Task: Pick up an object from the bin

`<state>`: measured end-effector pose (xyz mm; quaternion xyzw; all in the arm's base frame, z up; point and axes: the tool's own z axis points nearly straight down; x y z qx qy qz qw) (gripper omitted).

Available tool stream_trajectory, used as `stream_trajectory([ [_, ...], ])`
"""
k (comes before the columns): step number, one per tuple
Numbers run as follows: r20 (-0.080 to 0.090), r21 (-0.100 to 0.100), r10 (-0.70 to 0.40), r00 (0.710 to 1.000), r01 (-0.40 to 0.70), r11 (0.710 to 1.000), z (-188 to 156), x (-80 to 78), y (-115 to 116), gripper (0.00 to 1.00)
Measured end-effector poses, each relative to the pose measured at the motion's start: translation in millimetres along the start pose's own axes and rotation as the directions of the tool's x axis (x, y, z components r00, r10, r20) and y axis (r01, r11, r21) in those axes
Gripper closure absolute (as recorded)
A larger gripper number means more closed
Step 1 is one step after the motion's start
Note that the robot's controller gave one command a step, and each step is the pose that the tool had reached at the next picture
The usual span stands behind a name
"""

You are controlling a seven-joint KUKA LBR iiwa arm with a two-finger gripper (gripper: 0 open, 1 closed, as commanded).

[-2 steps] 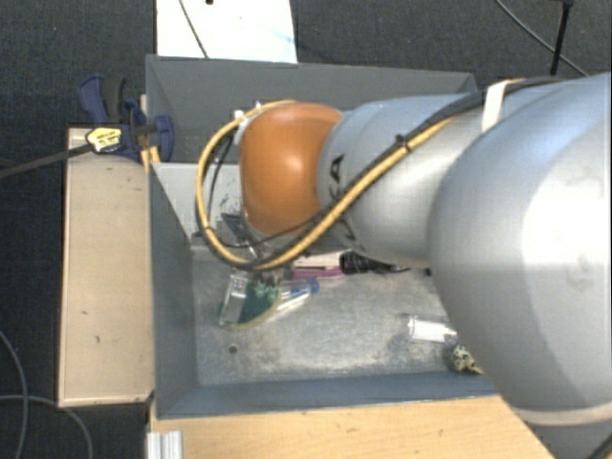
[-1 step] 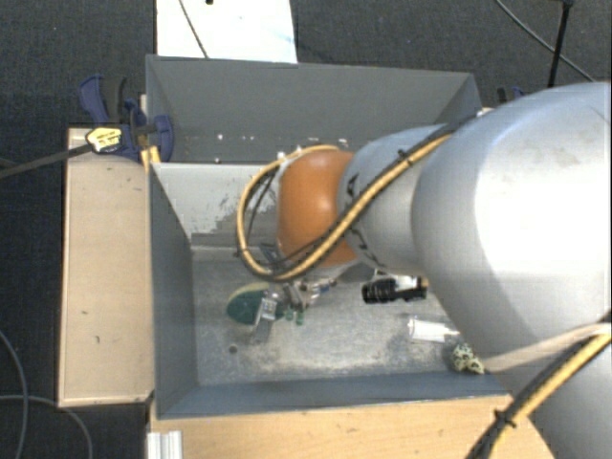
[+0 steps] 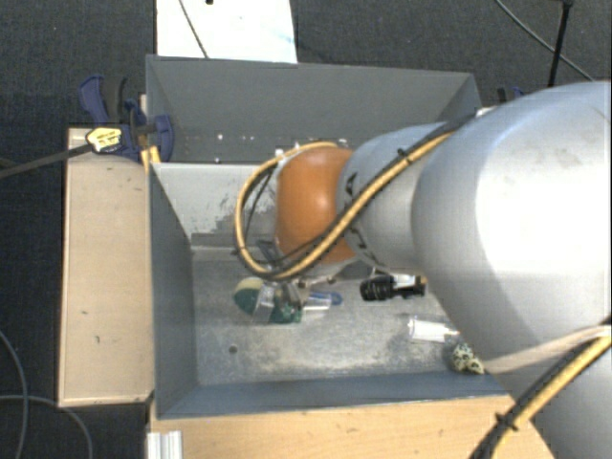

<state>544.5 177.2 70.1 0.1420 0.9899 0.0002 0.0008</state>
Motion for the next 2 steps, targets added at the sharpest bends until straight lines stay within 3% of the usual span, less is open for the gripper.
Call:
stream_trajectory([
  [1,0.007,-0.005,0.003,1.0,-0.003,1.0,-78,-9.8,6,1.0],
  [2,0.002,-0.007,0.021,1.0,-0.021,1.0,-160,68.3,49,1.0],
])
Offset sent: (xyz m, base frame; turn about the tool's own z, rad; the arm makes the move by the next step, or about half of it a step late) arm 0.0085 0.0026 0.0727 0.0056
